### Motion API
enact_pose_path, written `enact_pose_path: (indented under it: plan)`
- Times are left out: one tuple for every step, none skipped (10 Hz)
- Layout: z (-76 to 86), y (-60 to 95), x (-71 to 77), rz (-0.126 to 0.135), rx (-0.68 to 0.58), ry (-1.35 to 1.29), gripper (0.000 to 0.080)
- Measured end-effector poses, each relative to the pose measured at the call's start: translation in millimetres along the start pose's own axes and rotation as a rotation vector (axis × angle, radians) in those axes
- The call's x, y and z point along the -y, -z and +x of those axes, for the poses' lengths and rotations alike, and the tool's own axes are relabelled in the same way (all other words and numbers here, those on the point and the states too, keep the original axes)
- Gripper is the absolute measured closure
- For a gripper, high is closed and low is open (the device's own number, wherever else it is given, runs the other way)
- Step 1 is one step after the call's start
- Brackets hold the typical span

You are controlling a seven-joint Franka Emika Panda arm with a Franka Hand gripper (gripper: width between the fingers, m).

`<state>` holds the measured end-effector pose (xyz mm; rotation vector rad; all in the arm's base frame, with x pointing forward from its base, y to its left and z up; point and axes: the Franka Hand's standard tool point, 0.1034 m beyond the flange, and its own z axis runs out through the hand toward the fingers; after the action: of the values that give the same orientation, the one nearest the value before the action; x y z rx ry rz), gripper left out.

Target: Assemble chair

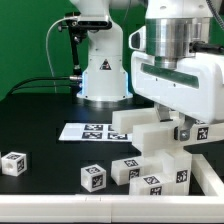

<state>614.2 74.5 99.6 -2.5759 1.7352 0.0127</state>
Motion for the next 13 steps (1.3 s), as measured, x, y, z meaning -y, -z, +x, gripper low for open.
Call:
enact_pose_path:
  plan:
    - [2.4,0.1,-0.6,0.0,0.0,-0.003,0.0511]
    - [3.9,0.3,-0.8,0.0,-0.001,-0.005,0.0511]
    - [4.4,0.2,-0.9,0.0,-0.001,-0.006,0.0295]
    - [4.9,0.2,-1.1,0.0,-0.002,-0.006,0.0295]
    - [5.6,0.0,-1.2,0.0,-0.002,-0.007,0.0184]
    - [5.7,0.1,-0.6,0.003,-0.004,-0.007,0.0157]
    - [5.7,0.2,-0.4,0.003,-0.004,-0.007,0.0152]
    - [5.7,0.4,-0.3,0.003,-0.004,-0.007,0.0152]
    - [6.5,2.8,0.4,0.007,-0.004,-0.008,0.015]
    - [8.9,11.9,1.4,0.022,0.014,-0.007,0.015]
    - [14.3,27.3,1.5,0.045,0.04,0.002,0.015]
    - [25.8,44.8,-1.7,0.07,0.07,0.025,0.015]
    - [42.1,55.4,-5.9,0.087,0.078,0.038,0.015]
